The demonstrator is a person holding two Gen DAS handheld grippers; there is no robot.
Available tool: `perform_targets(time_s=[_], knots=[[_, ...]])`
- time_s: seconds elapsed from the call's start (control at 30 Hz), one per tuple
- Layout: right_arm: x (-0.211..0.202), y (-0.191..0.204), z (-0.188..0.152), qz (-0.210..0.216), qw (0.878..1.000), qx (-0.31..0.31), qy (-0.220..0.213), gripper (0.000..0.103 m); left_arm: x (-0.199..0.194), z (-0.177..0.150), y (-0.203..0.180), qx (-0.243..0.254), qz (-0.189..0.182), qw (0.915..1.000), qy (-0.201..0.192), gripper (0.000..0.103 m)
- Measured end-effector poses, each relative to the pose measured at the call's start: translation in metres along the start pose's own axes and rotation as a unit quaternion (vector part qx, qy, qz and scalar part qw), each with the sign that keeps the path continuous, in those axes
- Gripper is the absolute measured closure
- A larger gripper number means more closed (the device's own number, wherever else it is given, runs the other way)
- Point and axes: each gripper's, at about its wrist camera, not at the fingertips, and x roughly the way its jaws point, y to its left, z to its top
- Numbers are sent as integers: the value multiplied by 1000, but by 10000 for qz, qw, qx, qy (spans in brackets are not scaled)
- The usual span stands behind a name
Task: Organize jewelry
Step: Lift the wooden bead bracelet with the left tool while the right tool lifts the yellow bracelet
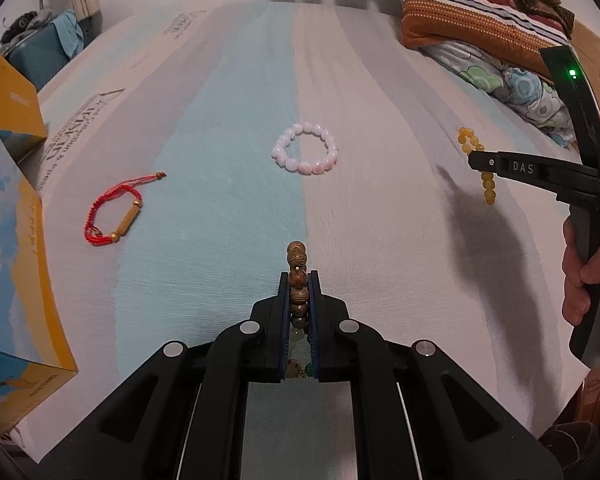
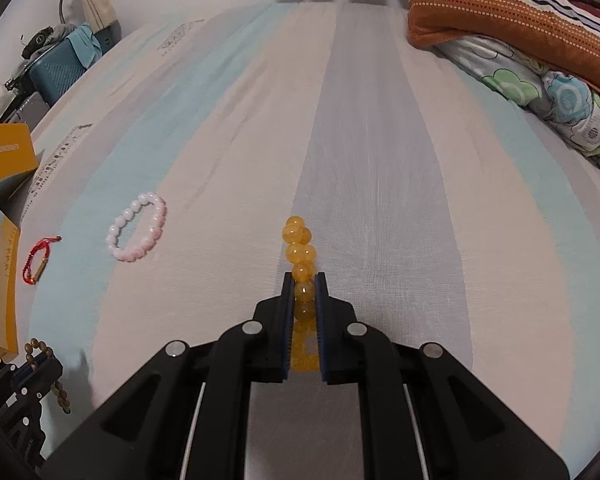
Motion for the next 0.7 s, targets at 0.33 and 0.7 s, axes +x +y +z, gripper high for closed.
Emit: perform_targets(time_s=[0.33,0.7], knots=[[-37,27,8,15,9996,-161,-250,94,-30,4,12,-58,128,9998,-173,96],[-68,68,14,63,9980,-471,-406,94,-65,4,33,-140,183,9991,-365,96]])
